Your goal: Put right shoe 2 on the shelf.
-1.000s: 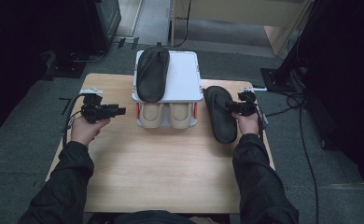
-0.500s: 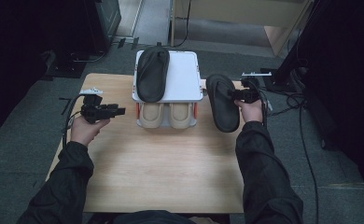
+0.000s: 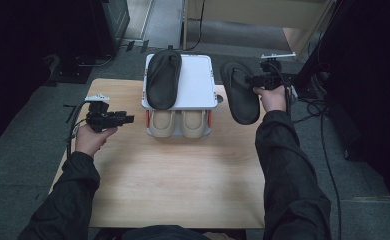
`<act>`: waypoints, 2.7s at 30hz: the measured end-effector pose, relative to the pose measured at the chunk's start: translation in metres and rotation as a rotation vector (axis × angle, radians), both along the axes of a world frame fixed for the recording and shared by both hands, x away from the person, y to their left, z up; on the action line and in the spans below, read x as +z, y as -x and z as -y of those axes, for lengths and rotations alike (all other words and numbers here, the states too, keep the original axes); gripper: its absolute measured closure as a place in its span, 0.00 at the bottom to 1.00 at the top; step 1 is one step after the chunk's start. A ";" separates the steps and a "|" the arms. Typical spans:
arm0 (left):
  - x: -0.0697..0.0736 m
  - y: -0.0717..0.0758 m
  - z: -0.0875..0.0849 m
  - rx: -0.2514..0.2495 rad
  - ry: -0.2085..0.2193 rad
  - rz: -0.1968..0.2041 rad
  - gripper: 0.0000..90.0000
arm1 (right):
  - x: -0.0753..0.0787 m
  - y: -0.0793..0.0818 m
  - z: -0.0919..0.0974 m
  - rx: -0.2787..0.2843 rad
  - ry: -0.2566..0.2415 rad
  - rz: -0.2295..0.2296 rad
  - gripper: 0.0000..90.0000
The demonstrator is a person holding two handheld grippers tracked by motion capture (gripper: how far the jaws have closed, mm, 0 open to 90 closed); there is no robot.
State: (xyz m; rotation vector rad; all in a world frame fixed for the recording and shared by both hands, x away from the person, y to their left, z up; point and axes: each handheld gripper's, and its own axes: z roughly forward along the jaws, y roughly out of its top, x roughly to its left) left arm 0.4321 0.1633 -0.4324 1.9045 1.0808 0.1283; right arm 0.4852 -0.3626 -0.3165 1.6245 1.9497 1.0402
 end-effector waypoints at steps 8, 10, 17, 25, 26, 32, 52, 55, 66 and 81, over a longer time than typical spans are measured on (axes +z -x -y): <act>0.004 0.000 -0.004 -0.006 0.017 0.010 0.54 | 0.033 -0.013 -0.028 0.034 0.051 0.035 0.80; 0.004 0.001 -0.004 -0.006 0.015 0.011 0.54 | 0.036 -0.017 -0.036 0.042 0.057 0.037 0.80; 0.004 0.001 -0.002 -0.017 -0.003 0.013 0.54 | 0.035 -0.035 -0.068 0.063 0.042 0.023 0.80; 0.003 0.000 -0.002 -0.017 0.003 0.016 0.54 | 0.022 -0.050 -0.099 0.092 0.033 -0.005 0.80; 0.003 0.000 -0.002 -0.018 0.003 0.016 0.54 | 0.020 -0.051 -0.102 0.094 0.031 -0.008 0.80; 0.003 -0.001 -0.001 -0.029 -0.002 0.015 0.54 | 0.013 -0.058 -0.115 0.088 0.031 -0.030 0.80; 0.001 -0.002 0.001 -0.038 -0.013 0.010 0.54 | -0.003 -0.059 -0.121 0.125 0.012 -0.012 0.73; 0.000 -0.002 0.001 -0.038 -0.017 0.006 0.53 | 0.002 -0.056 -0.118 0.134 -0.002 0.000 0.72; 0.000 -0.003 0.000 -0.030 -0.023 0.008 0.53 | 0.020 -0.034 -0.095 0.183 0.049 0.080 0.81; -0.001 -0.003 -0.001 -0.027 -0.020 0.013 0.53 | -0.013 -0.033 -0.090 0.200 0.063 0.037 0.82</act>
